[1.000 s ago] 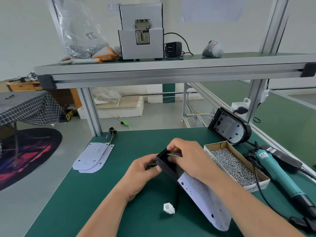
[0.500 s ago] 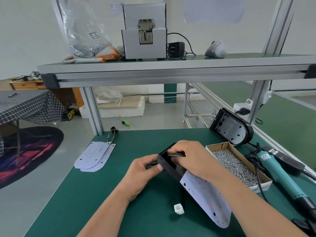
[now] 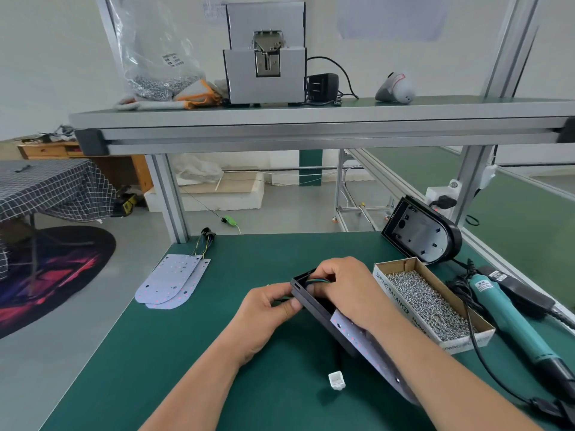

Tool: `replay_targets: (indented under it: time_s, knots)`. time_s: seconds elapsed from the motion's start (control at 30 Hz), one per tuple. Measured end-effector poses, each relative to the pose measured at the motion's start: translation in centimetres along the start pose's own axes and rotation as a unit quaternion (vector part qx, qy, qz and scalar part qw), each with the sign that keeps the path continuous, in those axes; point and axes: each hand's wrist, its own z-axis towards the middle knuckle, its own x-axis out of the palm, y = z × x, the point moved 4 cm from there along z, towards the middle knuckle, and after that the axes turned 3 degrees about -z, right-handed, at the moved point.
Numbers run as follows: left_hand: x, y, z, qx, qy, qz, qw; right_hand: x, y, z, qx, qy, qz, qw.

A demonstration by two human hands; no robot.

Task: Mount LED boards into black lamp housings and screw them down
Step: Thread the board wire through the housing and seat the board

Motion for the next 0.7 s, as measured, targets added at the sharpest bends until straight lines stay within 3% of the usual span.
replay_targets:
  time_s: [0.13,0.47,0.7]
  knots:
    - [0.1,0.2,0.1,-0.005,-0.005,0.02,1.0,-0.8,-0.2,0.1,-0.011,0.054,-0.006,0.998]
    - [0.0,0.4,0.1,0.002,-0.001,0.028,1.0,-0.4,-0.5,0.0,-0.002,-0.015,-0.005,1.0]
    - [0.1,0.3,0.1,-0.006,0.0,0.06,0.998,0.4,-0.9,0.2,0.008,0.027,0.01,1.0]
